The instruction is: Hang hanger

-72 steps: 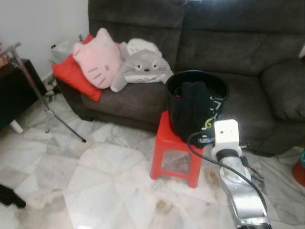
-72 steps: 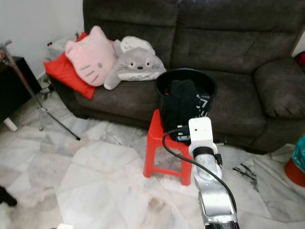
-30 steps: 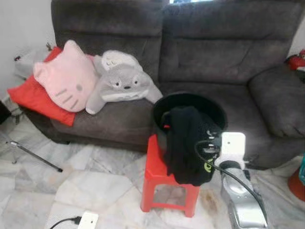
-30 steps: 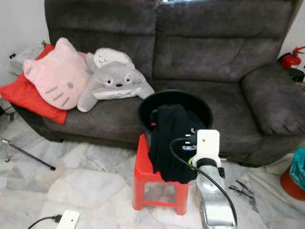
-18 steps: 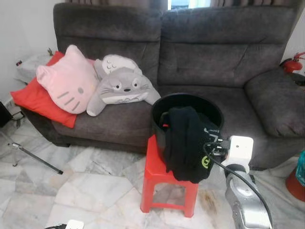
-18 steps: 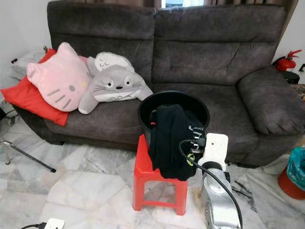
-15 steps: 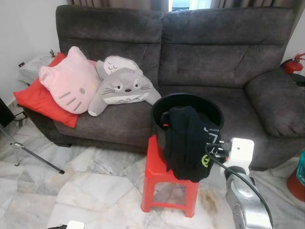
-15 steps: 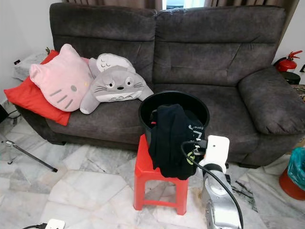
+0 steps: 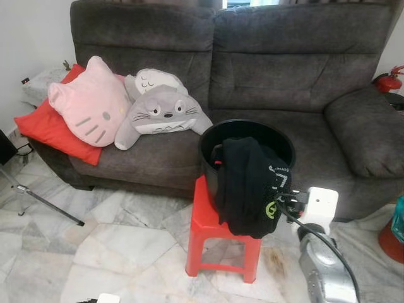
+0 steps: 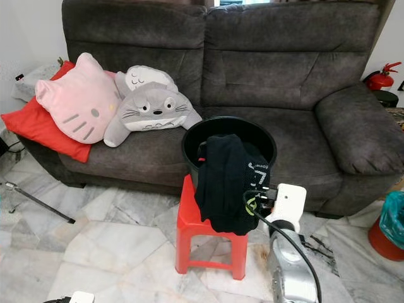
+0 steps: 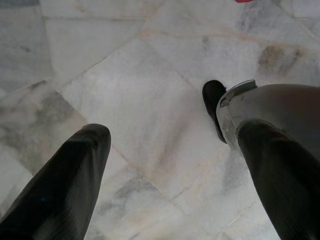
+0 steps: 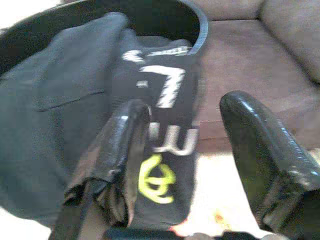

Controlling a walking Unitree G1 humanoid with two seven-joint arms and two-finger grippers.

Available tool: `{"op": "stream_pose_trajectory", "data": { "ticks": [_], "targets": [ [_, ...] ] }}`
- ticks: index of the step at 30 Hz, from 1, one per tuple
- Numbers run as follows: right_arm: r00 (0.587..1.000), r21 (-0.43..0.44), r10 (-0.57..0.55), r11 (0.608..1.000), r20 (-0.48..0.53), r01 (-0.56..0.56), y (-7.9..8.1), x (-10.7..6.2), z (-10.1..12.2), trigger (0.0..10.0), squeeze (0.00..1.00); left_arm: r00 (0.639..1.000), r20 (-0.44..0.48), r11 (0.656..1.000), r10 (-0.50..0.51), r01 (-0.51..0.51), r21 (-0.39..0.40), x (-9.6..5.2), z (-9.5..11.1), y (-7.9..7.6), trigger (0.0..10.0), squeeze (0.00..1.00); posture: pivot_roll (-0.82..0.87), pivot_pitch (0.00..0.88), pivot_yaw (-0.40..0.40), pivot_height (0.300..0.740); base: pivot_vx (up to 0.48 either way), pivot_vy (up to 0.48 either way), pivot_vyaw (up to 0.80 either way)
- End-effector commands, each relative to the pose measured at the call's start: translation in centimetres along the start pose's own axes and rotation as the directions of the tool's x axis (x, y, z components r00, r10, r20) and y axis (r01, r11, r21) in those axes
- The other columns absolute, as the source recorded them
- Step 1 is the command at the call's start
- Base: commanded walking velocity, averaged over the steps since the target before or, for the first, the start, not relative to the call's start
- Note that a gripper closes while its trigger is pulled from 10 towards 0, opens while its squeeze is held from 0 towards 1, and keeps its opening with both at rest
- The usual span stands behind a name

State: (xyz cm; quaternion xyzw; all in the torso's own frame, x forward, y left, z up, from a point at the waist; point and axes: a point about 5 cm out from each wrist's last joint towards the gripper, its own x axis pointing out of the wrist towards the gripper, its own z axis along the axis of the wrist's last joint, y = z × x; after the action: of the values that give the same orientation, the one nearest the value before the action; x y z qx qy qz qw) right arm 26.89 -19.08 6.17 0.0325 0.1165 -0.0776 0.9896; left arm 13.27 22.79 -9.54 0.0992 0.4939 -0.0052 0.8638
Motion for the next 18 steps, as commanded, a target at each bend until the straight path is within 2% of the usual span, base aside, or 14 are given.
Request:
{"op": "stream_pose_trajectory", "data": {
  "ticks": [1,5,10,13,14,15,18],
  "targets": [
    [0.999,0.020,0.042,0.999,-0.010,-0.042,0.6,-0.3,-0.6,10.0,1.00,1.000,-0.023,1.000,0.010,-0.010,0.000,-0.2,-0.8,0.4,10.0,0.00,-0.14,0.000,0.039,0.740,0.000,0.000,0.00],
    [0.998,0.028,0.065,0.998,-0.015,-0.064,0.9,-0.4,-1.0,10.0,1.00,0.999,-0.036,1.000,0.017,-0.017,0.005,-0.5,-1.6,0.9,10.0,0.00,-0.14,0.010,0.032,0.740,0.000,0.000,0.00],
    [0.998,0.024,0.066,0.998,-0.002,-0.066,0.8,-0.3,-0.9,10.0,1.00,0.999,-0.031,1.000,0.018,-0.017,0.012,-0.5,-1.5,1.1,10.0,0.00,-0.14,0.027,0.011,0.740,0.000,0.000,0.00],
    [0.999,0.029,0.046,0.999,0.024,-0.046,0.3,-0.6,-0.7,10.0,1.00,0.999,-0.016,0.998,-0.027,0.028,0.064,-0.2,-0.8,-0.5,10.0,0.00,-0.13,0.029,0.007,0.740,0.000,0.000,0.00],
    [0.999,0.030,0.019,0.999,0.037,-0.020,-0.2,-0.9,-0.7,10.0,1.00,0.998,-0.009,0.993,-0.064,0.064,0.100,0.1,-0.2,-1.9,10.0,0.00,-0.13,0.029,0.010,0.740,0.000,0.000,0.00],
    [0.999,0.030,0.013,0.999,0.040,-0.014,-0.3,-0.9,-0.7,10.0,1.00,0.997,-0.008,0.991,-0.072,0.073,0.109,0.1,0.0,-2.2,10.0,0.00,-0.13,0.029,0.011,0.740,0.000,0.000,0.00],
    [0.996,0.010,-0.008,1.000,0.088,0.008,-0.7,-1.6,-0.3,10.0,1.00,0.998,-0.012,0.998,-0.057,0.057,0.019,0.0,-0.5,-3.5,10.0,0.00,-0.13,0.028,0.016,0.740,0.000,0.000,0.00]
  ]
}}
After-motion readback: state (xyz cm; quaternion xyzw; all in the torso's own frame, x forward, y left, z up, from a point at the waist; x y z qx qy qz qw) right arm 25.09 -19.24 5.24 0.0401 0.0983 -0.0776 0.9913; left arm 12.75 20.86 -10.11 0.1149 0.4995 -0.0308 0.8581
